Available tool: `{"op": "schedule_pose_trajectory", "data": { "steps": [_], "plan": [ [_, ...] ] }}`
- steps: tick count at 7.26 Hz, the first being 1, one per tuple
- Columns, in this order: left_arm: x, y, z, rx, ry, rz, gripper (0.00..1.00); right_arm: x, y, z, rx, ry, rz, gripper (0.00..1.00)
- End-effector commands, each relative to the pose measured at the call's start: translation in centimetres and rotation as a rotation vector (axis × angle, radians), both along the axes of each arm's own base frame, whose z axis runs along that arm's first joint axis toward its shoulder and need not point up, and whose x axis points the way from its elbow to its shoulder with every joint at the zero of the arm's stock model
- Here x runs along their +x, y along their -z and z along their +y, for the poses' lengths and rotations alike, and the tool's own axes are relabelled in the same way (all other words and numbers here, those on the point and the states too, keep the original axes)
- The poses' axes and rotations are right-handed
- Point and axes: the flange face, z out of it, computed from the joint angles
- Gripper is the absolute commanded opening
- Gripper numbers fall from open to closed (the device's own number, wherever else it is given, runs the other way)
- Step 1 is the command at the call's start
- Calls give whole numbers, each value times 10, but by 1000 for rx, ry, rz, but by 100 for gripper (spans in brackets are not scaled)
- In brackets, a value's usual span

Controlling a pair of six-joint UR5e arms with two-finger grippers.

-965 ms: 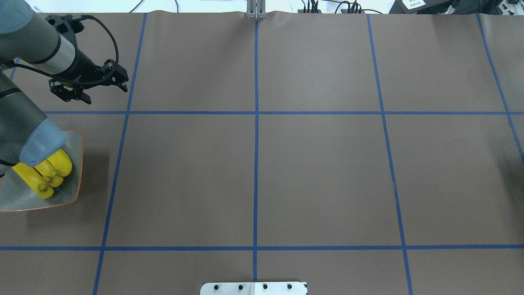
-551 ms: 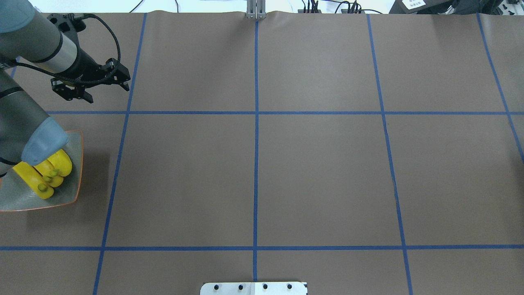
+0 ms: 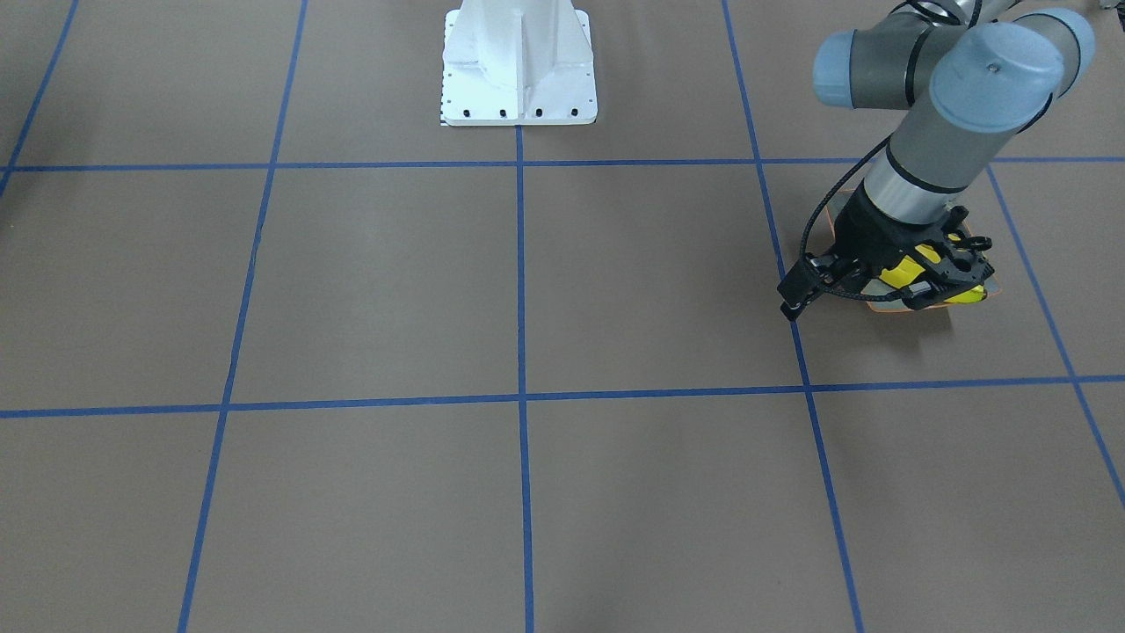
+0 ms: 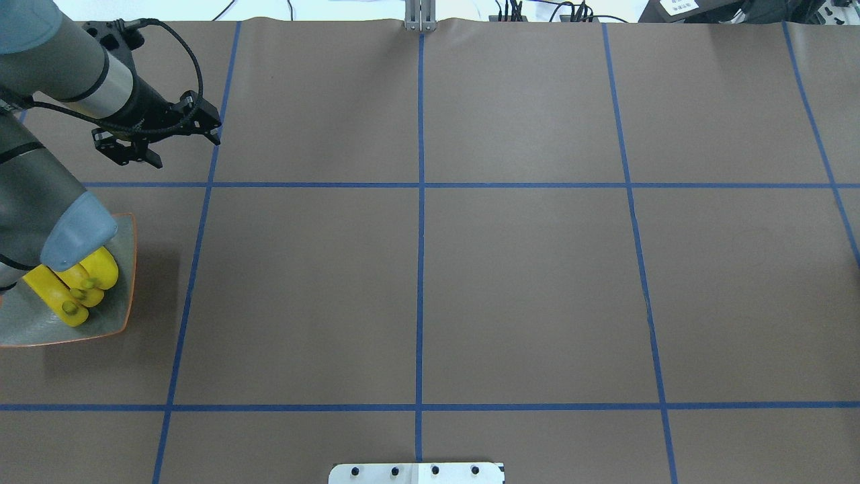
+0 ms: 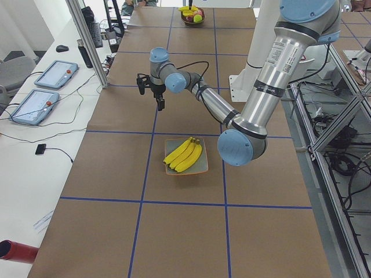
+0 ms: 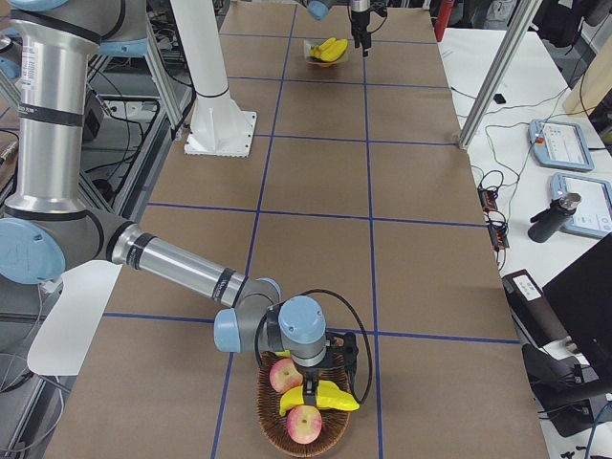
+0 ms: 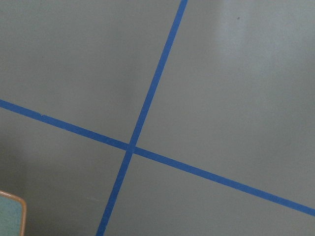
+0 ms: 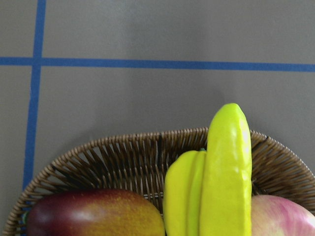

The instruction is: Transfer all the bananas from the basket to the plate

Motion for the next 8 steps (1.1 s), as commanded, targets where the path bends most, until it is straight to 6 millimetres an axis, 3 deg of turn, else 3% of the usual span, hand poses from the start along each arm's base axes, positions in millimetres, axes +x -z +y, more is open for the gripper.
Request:
{"op": "schedule_pose_trajectory", "data": {
  "steps": [1,5,8],
  "plan": [
    [0,4,1,1,5,8,100,4,-9,-1,-14,17,50,99],
    [-4,7,4,8,5,13,100,3,-24,-4,-53,0,46,99],
    [-5,11,5,15,6,18,100,3,-25,-4,-54,0,46,87]
  ]
}}
